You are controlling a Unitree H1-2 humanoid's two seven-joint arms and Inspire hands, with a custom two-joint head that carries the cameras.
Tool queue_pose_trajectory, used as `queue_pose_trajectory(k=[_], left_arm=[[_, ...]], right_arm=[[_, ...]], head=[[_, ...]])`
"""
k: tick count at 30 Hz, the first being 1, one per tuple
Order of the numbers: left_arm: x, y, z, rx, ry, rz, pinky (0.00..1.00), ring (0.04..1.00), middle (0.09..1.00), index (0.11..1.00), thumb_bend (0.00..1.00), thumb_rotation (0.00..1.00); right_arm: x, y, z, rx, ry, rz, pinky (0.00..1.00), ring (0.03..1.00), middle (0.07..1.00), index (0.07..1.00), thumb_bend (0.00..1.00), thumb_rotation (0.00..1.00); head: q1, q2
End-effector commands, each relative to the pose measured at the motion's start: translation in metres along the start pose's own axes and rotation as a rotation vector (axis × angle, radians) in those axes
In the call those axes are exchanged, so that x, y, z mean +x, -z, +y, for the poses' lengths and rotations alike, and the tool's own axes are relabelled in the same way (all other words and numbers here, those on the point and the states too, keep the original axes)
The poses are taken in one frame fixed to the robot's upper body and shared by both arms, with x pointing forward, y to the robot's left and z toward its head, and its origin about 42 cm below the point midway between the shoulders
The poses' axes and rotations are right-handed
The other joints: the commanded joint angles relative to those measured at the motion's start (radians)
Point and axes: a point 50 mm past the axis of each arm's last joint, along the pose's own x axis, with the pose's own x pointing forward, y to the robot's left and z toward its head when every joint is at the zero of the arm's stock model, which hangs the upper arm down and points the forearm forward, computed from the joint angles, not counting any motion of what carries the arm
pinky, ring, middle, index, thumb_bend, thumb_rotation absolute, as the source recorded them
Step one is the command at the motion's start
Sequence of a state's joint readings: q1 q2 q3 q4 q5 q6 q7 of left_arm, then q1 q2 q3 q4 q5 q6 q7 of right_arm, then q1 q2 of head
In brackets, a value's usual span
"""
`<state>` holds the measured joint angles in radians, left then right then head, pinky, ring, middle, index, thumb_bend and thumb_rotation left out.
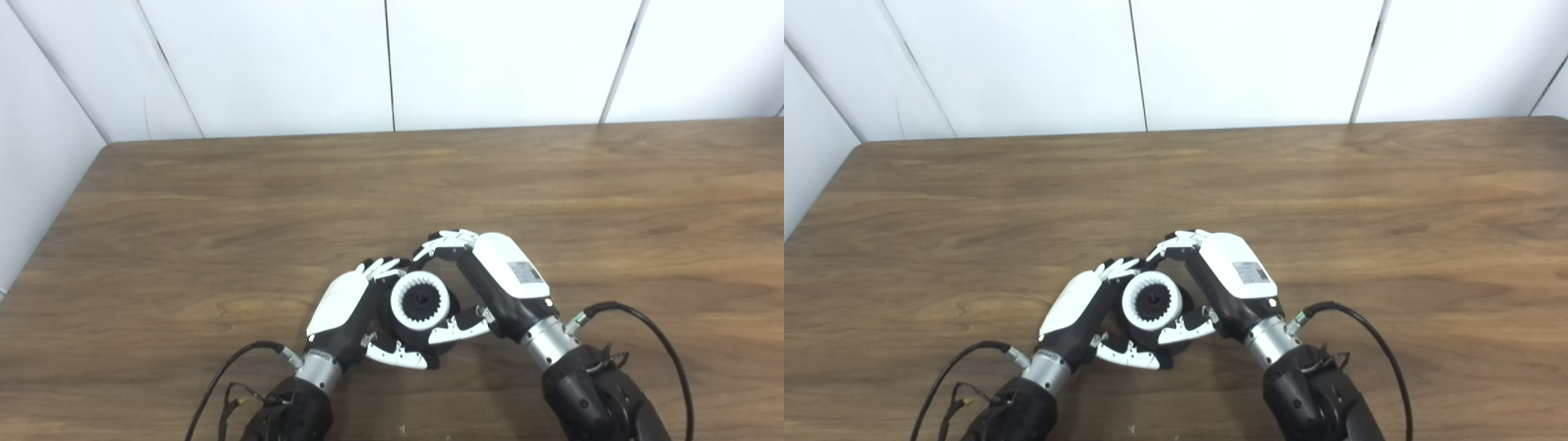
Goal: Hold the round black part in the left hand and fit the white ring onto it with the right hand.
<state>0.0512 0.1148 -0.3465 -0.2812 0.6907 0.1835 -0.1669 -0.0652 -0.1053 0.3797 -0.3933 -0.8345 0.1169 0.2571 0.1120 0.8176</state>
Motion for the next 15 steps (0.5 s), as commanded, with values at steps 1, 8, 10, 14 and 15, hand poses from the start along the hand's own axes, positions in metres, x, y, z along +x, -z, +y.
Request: queue_pose_trajectory(k=[1, 8, 10, 14, 15], left_arm=[[0.0036, -0.0111, 0.0049, 0.005, -0.006, -0.059, 1.00, 0.964, 0.911, 0.567, 0.88, 0.21], [0.0026, -0.0119, 0.0081, 0.005, -0.002, -0.056, 1.00, 0.967, 0.914, 0.575, 0.87, 0.21], [0.0028, -0.0114, 0.0087, 0.000, -0.003, -0.058, 1.00, 0.969, 0.914, 0.574, 0.87, 0.22], [0.0034, -0.0110, 0.0097, -0.012, -0.004, -0.053, 1.00, 0.973, 0.914, 0.572, 0.88, 0.22], [0.0038, -0.0111, 0.0101, -0.012, -0.004, -0.052, 1.00, 0.973, 0.914, 0.572, 0.88, 0.22]], right_arm=[[0.0041, -0.0056, -0.0106, -0.005, 0.038, -0.016, 0.89, 0.839, 0.726, 0.482, 0.52, 0.15], [0.0019, -0.0003, -0.0127, 0.013, -0.009, 0.045, 0.88, 0.851, 0.771, 0.493, 0.52, 0.16], [0.0011, 0.0006, -0.0148, -0.013, -0.057, 0.052, 0.88, 0.884, 0.843, 0.741, 0.81, 0.43], [0.0000, 0.0026, -0.0179, -0.020, -0.097, 0.051, 0.86, 0.926, 0.931, 0.966, 0.99, 0.58], [-0.0001, 0.0031, -0.0188, -0.018, -0.102, 0.050, 0.86, 0.931, 0.940, 0.981, 1.00, 0.58]], head=[[0.000, 0.002], [-0.002, 0.005], [0.000, 0.005], [0.000, 0.006], [-0.001, 0.007]])
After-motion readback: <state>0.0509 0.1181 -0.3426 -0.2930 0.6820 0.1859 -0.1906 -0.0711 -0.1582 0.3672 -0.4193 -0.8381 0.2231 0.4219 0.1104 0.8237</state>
